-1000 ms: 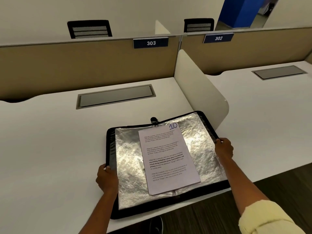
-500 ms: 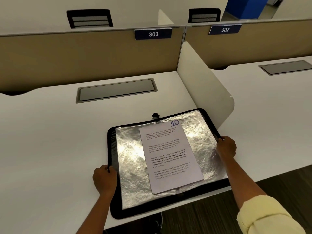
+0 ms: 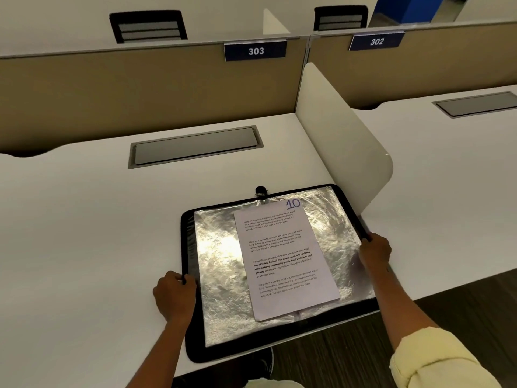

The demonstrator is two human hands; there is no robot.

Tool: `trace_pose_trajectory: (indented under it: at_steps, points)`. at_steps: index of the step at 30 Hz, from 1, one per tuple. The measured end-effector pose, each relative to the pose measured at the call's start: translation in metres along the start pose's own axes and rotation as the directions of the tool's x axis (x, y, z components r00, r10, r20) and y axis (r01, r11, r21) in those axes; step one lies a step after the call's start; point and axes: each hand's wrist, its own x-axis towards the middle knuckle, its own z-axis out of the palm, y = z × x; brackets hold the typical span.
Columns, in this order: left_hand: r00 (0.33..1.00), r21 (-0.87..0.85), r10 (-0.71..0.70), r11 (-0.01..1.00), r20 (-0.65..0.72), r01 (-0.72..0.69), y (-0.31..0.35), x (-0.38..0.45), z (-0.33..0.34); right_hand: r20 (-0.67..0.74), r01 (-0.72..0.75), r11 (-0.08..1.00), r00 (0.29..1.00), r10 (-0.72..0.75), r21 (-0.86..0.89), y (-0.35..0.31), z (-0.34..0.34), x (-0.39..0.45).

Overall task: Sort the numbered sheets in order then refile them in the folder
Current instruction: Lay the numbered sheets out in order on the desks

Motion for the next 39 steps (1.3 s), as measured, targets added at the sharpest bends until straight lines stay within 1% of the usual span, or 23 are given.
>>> trace_pose_trajectory:
  at_steps: [3,5,7,8,10,12,13,15,18,22,27,32,39]
  points:
    - [1.0,0.054,-0.003,0.999,-0.013,0.003,0.004,-0.004,0.007,-0.097,0.037,0.997,0.995,-0.03,0.069,-0.004,0.002,-0.012]
    - [0.996,0.075,0.084,0.994,-0.043,-0.081,0.014,-0.012,0.011,-0.149,0.112,0.992,0.984,-0.101,0.066,-0.009,0.003,-0.024]
    - [0.979,0.047,0.202,0.979,-0.03,-0.201,0.027,-0.024,0.016,-0.158,0.203,0.973,0.97,-0.184,0.112,-0.019,0.003,-0.039]
    - [0.965,0.017,0.263,0.965,-0.001,-0.263,0.032,-0.031,0.02,-0.127,0.243,0.956,0.966,-0.224,0.163,-0.027,0.003,-0.047]
    - [0.913,-0.042,0.401,0.916,0.079,-0.399,0.038,-0.044,0.031,-0.011,0.264,0.932,0.963,-0.27,0.248,-0.038,0.009,-0.062]
    - [0.841,-0.101,0.514,0.858,0.17,-0.504,0.039,-0.056,0.042,0.101,0.249,0.933,0.954,-0.283,0.259,-0.046,0.016,-0.074]
    - [0.818,-0.131,0.536,0.844,0.208,-0.52,0.04,-0.061,0.047,0.136,0.245,0.936,0.949,-0.285,0.253,-0.049,0.019,-0.079]
    - [0.796,-0.161,0.549,0.836,0.255,-0.525,0.041,-0.067,0.055,0.177,0.239,0.942,0.942,-0.284,0.237,-0.054,0.022,-0.087]
    - [0.779,-0.172,0.564,0.826,0.274,-0.537,0.042,-0.072,0.059,0.196,0.279,0.939,0.928,-0.317,0.202,-0.055,0.026,-0.092]
    - [0.789,-0.182,0.544,0.839,0.285,-0.513,0.045,-0.074,0.063,0.2,0.279,0.942,0.928,-0.315,0.188,-0.056,0.027,-0.095]
    - [0.794,-0.163,0.527,0.85,0.305,-0.502,0.047,-0.074,0.066,0.212,0.225,0.948,0.938,-0.273,0.225,-0.057,0.025,-0.094]
    - [0.807,-0.186,0.512,0.859,0.294,-0.477,0.049,-0.073,0.066,0.212,0.172,0.944,0.949,-0.236,0.281,-0.057,0.025,-0.091]
    - [0.834,-0.182,0.479,0.877,0.275,-0.444,0.052,-0.067,0.07,0.156,0.207,0.943,0.955,-0.253,0.26,-0.048,0.024,-0.086]
